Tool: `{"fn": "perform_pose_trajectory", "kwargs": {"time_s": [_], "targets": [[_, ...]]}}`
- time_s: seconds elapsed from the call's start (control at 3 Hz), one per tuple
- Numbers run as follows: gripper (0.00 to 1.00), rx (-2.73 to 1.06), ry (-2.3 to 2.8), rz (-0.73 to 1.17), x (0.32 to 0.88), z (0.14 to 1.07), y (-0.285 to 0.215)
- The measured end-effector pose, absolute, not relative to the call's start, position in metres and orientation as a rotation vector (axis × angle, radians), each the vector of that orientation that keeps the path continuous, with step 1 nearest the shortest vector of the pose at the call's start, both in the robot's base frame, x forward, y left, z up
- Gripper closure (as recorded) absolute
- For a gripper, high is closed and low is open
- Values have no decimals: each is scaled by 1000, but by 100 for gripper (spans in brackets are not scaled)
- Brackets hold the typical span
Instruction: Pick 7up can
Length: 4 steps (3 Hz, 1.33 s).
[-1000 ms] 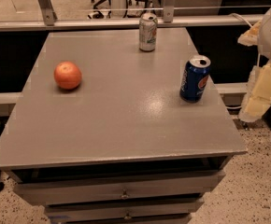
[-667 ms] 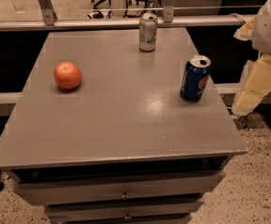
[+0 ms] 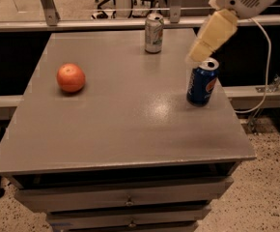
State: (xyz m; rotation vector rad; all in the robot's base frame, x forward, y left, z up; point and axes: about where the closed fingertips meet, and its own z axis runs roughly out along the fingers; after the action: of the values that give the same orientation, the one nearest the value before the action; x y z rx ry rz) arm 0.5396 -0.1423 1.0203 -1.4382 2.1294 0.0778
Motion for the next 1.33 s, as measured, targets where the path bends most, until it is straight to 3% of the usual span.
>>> {"fn": "perform_pose_trajectory", "kwargs": {"time_s": [0.33, 1.33], "targets": [[0, -1302, 2097, 148, 577, 1030, -107], [0, -1152, 1977, 173, 629, 1012, -106]]}}
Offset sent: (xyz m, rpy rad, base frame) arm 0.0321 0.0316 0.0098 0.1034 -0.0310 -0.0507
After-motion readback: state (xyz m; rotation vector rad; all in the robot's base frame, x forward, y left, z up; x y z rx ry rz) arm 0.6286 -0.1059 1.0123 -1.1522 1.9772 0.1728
